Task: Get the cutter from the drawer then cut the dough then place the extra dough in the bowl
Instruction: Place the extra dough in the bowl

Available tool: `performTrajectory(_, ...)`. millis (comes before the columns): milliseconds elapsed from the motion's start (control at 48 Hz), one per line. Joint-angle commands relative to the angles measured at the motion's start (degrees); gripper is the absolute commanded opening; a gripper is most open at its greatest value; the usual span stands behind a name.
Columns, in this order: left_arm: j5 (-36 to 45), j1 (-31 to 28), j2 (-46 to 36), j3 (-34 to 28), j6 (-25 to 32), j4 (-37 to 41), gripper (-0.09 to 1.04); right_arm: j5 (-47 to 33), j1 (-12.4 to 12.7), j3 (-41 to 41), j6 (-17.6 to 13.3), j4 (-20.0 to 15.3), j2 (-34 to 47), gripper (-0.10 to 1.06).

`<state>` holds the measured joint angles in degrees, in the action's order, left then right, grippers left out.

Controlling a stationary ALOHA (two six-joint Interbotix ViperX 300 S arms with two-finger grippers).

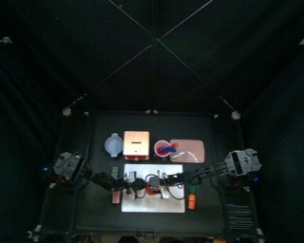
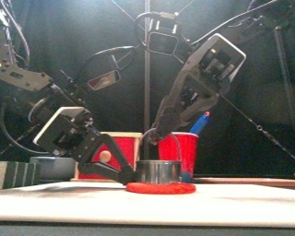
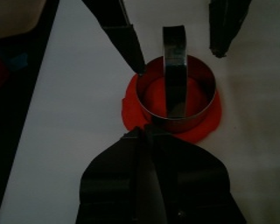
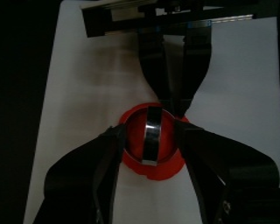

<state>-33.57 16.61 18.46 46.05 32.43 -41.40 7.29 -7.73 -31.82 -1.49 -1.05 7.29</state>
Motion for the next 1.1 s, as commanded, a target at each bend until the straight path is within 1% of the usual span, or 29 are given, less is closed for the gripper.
performTrajectory(21,0.7,0.0,-0.2,-0.3,-0.1,-0.2,0.58,0.4,0.2,1.8,-0.1,-0.1,-0.9,0.82)
performTrajectory(104,0.6,0.0,-0.2,-0.2,-0.1,-0.1,0.58,0.4,0.3,1.7,-0.1,-0.2,-1.1,0.78)
performTrajectory(354,0.6,-0.1,-0.1,-0.1,-0.1,-0.2,0.58,0.4,0.3,1.4,0.1,0.3,-1.1,0.52)
performTrajectory(500,0.7,0.0,0.1,-0.1,-0.1,-0.1,0.58,0.4,0.3,1.4,0.2,0.5,-1.7,0.43)
performTrajectory(688,0.7,0.1,0.1,0.0,-0.1,-0.2,0.58,0.5,0.3,1.3,0.2,1.4,-4.7,0.42)
performTrajectory(854,0.9,0.0,0.2,0.0,-0.1,-0.2,0.58,2.2,0.4,-1.0,0.1,3.4,-12.6,0.42)
performTrajectory(938,1.1,0.0,0.2,0.0,-0.1,-0.2,0.58,3.3,1.4,-3.6,0.0,4.3,-17.1,0.42)
performTrajectory(1104,1.4,0.1,-0.1,-0.2,-0.1,-0.2,0.58,3.6,3.3,-10.2,0.0,4.3,-23.2,0.42)
